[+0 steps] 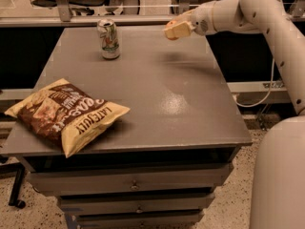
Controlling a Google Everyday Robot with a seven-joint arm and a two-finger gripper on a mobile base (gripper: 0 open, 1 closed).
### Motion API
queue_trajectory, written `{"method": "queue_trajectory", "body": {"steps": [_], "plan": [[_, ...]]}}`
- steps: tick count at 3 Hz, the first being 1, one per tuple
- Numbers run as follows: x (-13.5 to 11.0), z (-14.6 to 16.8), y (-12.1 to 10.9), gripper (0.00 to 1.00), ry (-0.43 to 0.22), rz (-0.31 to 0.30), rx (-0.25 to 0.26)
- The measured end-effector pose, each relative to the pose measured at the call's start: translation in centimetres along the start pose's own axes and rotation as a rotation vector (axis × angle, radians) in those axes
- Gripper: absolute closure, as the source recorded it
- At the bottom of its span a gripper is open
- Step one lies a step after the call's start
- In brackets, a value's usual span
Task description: Move orange near 7up can
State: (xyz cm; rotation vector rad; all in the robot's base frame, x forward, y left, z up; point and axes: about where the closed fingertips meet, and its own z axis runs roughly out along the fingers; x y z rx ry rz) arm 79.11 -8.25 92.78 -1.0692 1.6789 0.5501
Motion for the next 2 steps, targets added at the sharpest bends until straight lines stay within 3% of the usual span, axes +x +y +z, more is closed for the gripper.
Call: {"method": "queue_trajectory", "body": {"steps": [2], "plan": [[-1.2, 1.3, 1.1, 1.0, -0.033, 0.002, -0.022]]}}
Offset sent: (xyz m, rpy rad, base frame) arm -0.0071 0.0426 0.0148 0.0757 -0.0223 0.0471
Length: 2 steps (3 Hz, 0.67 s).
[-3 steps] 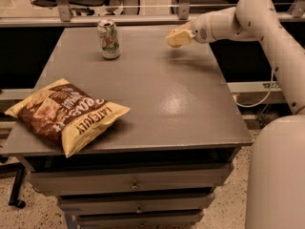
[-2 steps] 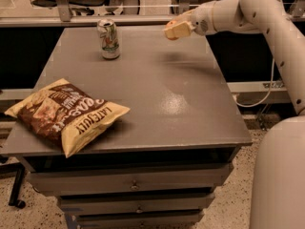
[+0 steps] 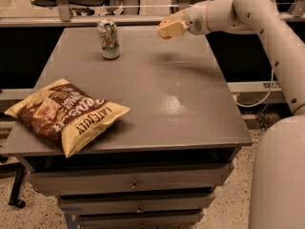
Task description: Move orange near 7up can
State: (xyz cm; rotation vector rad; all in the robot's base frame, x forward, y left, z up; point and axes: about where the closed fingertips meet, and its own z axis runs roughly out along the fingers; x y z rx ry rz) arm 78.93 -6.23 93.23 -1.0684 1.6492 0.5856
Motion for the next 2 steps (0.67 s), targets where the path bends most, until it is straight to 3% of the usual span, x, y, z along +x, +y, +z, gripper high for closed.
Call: {"method": "queue_trajectory", "body": {"steps": [2], "plan": [[-3.0, 6.6, 5.0, 1.0, -0.065, -0.006, -0.11]]}}
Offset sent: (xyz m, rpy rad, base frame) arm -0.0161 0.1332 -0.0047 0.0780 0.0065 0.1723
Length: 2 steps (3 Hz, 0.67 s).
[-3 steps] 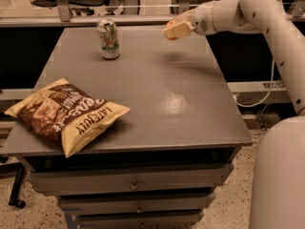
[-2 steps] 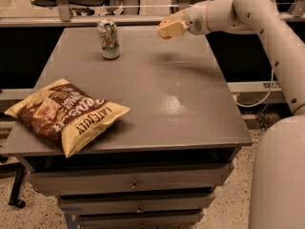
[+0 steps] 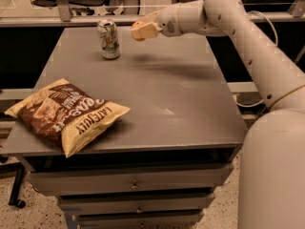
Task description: Move orange near 7up can
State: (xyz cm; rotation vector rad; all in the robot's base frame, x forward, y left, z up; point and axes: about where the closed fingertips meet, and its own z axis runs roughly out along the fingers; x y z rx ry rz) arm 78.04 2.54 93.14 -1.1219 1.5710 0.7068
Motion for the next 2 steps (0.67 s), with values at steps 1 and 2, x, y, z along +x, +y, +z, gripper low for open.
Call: {"method": "queue_trajectory", "body": {"steps": [1, 2], "plan": [[0.7, 2.5, 1.8, 1.0, 0.014, 0.003, -0.036], [1.4, 4.1, 2.9, 1.0, 0.02, 0.015, -0.055]]}}
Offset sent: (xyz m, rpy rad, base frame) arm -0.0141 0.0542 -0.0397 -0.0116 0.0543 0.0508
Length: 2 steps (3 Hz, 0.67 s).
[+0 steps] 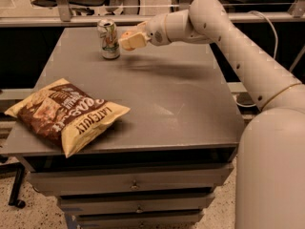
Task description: Move orange near 7up can
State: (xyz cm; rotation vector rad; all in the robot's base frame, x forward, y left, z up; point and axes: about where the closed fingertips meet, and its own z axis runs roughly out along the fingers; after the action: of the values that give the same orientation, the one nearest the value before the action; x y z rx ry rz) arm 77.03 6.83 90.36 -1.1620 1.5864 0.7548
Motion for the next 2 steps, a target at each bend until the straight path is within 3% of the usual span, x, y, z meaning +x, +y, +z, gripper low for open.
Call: {"method": "queue_trajectory", "body": {"steps": [2], "plan": [[1.7, 2.0, 0.1, 1.0, 0.011, 0.028, -0.001]]}}
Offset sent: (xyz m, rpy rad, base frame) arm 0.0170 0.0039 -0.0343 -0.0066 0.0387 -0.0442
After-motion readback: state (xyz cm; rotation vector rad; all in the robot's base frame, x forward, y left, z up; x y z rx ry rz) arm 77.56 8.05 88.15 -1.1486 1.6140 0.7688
